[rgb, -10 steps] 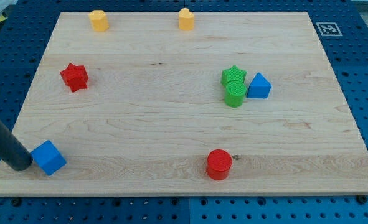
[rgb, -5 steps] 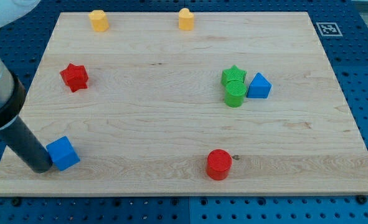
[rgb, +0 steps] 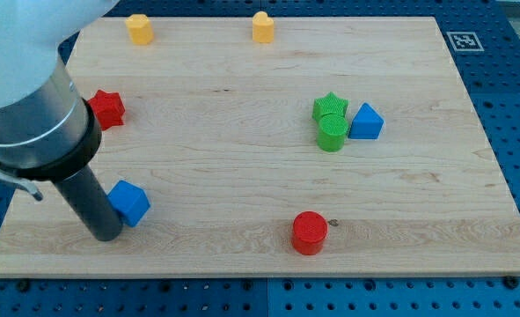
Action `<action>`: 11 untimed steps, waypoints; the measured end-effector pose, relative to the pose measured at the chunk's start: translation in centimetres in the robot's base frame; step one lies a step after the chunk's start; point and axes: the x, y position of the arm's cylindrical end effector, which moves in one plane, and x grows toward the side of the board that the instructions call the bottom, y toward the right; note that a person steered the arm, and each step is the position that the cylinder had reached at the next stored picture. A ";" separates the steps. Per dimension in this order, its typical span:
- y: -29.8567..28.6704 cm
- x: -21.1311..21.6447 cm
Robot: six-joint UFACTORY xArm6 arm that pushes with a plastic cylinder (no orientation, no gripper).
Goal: Push the blue cube towards the center
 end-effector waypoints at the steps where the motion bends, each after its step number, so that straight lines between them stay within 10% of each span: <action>1: 0.0 -1.5; 11: 6.6 -4.5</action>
